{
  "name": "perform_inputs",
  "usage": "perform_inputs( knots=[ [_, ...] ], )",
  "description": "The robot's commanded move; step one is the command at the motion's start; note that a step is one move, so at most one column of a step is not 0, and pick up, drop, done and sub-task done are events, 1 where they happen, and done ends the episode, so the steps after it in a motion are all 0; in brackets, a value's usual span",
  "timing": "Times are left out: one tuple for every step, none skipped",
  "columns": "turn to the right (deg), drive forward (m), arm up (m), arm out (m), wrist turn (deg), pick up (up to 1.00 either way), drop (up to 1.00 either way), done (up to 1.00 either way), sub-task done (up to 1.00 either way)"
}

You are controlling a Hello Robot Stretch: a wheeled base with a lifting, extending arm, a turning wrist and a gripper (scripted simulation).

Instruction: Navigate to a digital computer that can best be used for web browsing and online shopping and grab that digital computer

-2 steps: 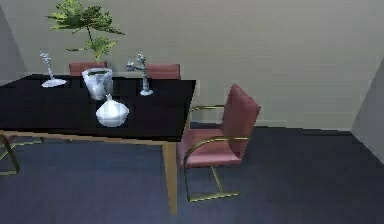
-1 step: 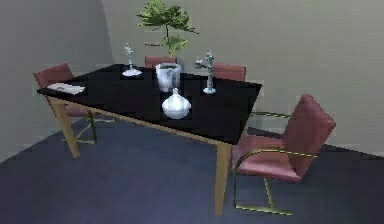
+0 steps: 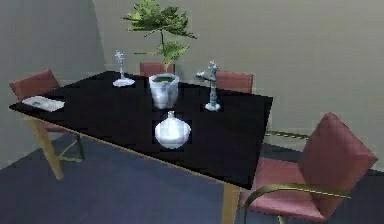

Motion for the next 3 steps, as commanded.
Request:
perform_inputs(
  knots=[
    [45.0,0.00,0.00,0.00,0.0,0.00,0.00,0.00,0.00],
    [42.0,0.00,0.00,0.00,0.0,0.00,0.00,0.00,0.00],
    [0.0,0.60,0.00,0.00,0.0,0.00,0.00,0.00,0.00]
  ],
)
